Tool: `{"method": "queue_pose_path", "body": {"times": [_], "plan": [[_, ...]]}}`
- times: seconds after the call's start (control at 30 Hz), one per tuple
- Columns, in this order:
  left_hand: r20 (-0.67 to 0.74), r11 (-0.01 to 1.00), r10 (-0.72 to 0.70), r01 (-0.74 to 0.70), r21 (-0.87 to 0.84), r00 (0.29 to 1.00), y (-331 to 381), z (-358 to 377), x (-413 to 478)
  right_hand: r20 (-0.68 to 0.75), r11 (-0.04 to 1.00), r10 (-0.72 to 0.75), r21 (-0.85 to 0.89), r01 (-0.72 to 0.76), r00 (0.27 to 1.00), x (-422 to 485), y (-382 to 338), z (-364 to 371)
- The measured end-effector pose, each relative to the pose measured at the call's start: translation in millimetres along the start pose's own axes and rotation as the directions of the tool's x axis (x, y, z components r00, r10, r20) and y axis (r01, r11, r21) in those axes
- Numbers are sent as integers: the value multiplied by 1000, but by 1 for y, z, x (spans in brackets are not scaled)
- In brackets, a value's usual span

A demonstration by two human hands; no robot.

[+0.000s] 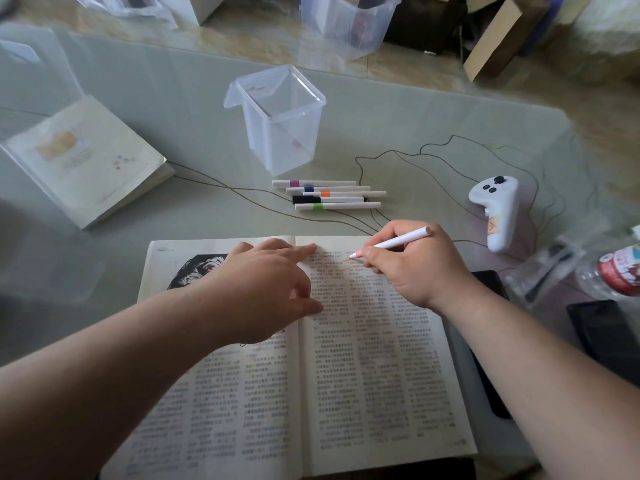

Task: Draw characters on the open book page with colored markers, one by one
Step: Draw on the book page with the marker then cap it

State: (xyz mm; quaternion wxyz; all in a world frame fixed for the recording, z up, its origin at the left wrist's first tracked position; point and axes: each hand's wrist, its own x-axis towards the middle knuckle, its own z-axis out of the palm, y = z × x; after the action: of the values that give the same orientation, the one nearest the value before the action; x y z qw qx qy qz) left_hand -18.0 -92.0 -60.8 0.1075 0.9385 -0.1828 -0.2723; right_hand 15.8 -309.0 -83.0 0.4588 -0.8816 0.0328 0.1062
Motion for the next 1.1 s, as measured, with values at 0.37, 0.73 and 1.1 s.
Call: {"method": "queue_pose_path", "body": {"times": [0.37,0.73,1.1], "plan": [[-6,1000,-2,2,-7,1000,0,1,0,84,1000,-24,4,24,996,-2,-2,-3],[6,1000,5,-5,-12,1000,1,-1,0,123,999,-29,-16,32,992,-4,-4,-3],[-16,1000,13,-13,-7,1000,-1,1,0,101,994,27,-112,-16,995,2,-1,-8]]}}
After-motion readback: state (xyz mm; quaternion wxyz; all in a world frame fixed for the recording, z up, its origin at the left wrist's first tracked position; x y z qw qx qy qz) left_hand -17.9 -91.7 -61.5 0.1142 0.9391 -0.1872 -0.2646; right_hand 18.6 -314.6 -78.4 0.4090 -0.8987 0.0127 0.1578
